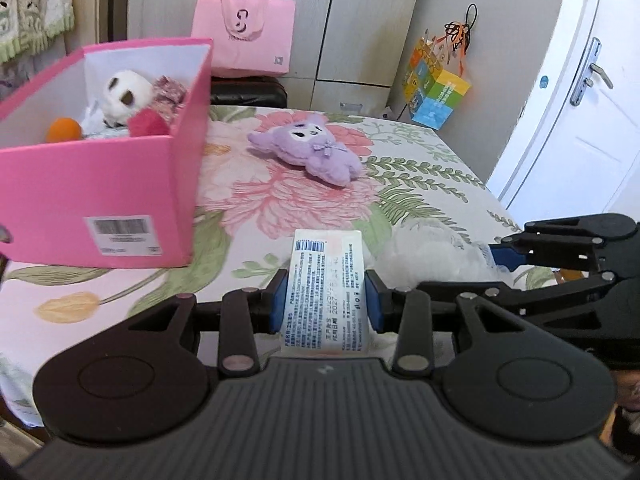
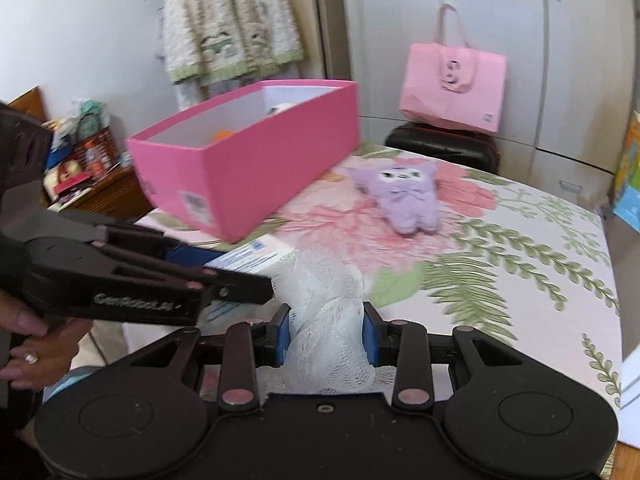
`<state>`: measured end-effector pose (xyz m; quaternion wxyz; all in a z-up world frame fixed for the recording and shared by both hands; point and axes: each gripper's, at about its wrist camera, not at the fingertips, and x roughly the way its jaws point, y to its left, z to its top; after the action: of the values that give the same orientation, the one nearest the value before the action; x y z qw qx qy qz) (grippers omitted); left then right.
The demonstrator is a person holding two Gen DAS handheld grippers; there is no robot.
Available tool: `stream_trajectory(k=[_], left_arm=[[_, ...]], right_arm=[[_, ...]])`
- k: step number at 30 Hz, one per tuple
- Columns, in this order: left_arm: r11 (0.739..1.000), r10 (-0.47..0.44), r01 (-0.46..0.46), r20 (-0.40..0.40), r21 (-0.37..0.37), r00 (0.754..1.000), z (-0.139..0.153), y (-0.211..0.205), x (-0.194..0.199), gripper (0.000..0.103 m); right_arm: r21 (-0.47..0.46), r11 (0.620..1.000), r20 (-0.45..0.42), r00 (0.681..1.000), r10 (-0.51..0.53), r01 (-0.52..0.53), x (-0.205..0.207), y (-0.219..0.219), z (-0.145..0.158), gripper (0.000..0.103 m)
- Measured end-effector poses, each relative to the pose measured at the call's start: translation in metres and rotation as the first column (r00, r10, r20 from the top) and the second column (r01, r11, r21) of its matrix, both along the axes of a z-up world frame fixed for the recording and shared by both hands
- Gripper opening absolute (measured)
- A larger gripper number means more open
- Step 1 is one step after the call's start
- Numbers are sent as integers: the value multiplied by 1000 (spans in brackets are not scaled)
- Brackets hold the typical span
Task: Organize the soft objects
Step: 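Carry the tube box and mesh puff with both grippers over the pink box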
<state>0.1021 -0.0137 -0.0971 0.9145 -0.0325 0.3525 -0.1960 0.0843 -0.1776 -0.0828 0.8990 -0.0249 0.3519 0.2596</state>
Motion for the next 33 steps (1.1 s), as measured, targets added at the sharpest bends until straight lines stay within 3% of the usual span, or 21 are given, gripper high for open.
stream_trajectory(k=[3,8,16,24,33], left_arm=[[1000,-18,17,-31,-26,999,8,20,-9,38],[1000,-6,6,-3,1,1000,31,57,-24,38],[1000,26,-26,61,-9,998,67,105,-27,38],[996,86,-82,179,-27,980,101,122,6,38],[983,182,-177,125,-53,975,95,149,85,38]], right_arm=[[13,999,-7,999,47,-47,-5,8,7,41],[74,992,-19,994,107,-106,-7,24,24,41],[104,969,114,971,211,-223,0,61,63,42],[121,968,202,960,192,-219,41,95,90,42],[133,963,190,960,206,-233,116,129,90,43]])
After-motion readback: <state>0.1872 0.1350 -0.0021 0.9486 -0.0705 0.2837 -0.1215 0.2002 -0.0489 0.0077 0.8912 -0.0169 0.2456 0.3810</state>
